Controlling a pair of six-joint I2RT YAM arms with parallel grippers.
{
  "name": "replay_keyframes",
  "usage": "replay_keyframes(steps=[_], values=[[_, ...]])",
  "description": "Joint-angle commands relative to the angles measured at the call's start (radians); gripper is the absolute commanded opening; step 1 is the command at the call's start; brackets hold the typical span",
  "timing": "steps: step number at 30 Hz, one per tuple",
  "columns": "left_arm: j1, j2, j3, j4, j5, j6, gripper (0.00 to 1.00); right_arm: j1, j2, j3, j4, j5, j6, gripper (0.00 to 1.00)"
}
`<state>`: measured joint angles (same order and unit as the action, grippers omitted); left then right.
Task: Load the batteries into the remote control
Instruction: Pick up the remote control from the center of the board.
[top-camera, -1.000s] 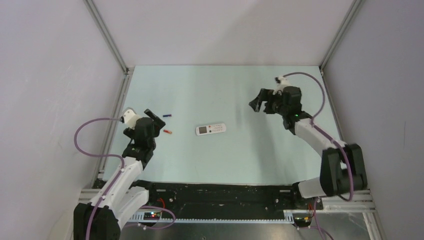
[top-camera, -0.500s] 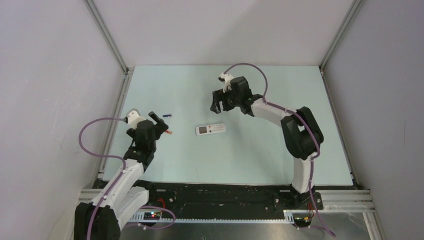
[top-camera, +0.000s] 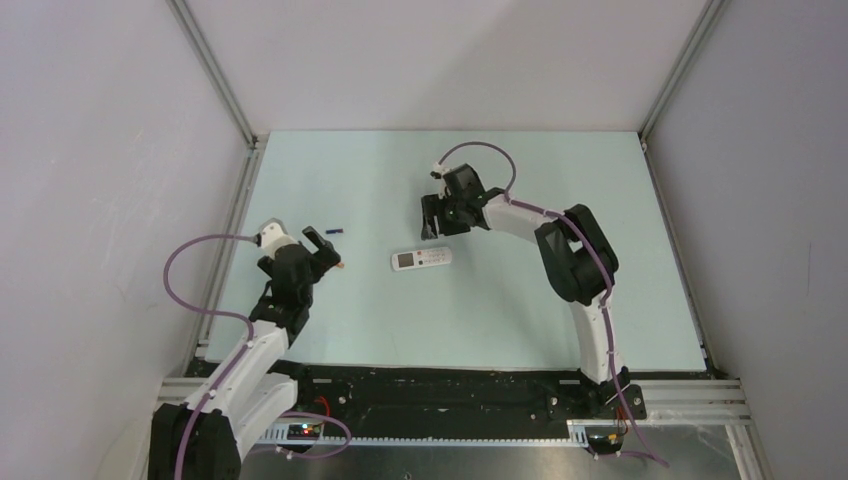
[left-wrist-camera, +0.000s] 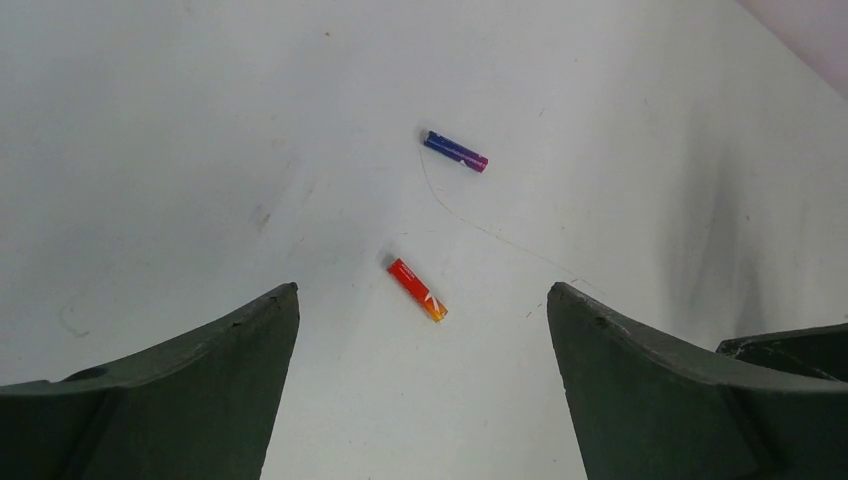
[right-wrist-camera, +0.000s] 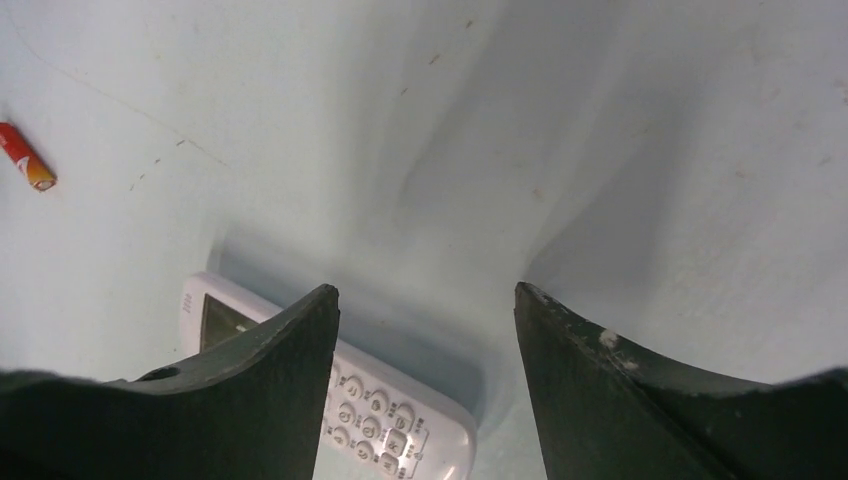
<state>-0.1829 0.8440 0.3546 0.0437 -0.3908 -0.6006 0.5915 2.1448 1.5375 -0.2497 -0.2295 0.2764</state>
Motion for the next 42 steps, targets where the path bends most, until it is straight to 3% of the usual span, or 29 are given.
replay_keyframes(steps=[1, 12, 19, 35, 42], values=[[0.000, -0.004, -0.008, 0.038, 0.005, 0.029, 0.97, 0.021, -0.017, -0.004, -0.062, -0.014, 0.033, 0.70], [0.000, 0.007, -0.005, 0.040, 0.023, 0.032, 0.97, 0.035, -0.104, -0.194, 0.005, -0.169, 0.041, 0.78], [0.000, 0.046, 0.010, 0.045, 0.060, 0.045, 0.96, 0.091, -0.164, -0.283, 0.017, -0.170, 0.005, 0.80], [0.000, 0.061, 0.018, 0.045, 0.086, 0.051, 0.95, 0.320, -0.180, -0.313, -0.059, 0.223, -0.167, 0.81], [0.000, 0.063, 0.018, 0.045, 0.085, 0.052, 0.95, 0.351, -0.154, -0.325, -0.057, 0.329, -0.171, 0.72]])
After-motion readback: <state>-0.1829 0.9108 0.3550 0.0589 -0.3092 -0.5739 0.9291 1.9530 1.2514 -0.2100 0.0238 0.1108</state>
